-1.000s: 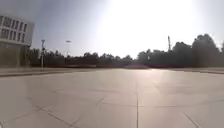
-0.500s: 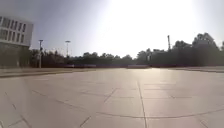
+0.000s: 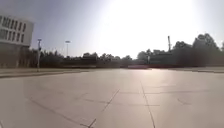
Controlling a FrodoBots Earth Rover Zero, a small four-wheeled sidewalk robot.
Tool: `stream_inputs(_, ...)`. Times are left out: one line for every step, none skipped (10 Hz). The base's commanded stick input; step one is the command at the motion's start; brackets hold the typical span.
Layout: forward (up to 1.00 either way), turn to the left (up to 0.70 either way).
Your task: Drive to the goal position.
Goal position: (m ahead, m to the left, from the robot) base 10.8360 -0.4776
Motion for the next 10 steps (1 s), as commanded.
stream_inputs(0.70, 0.00)
stream_inputs(0.70, 0.00)
stream_inputs(0.70, 0.00)
stream_inputs(0.70, 0.00)
stream_inputs(0.70, 0.00)
stream_inputs(0.70, 0.00)
stream_inputs(0.70, 0.00)
stream_inputs(0.70, 0.00)
stream_inputs(0.70, 0.00)
stream_inputs(0.70, 0.00)
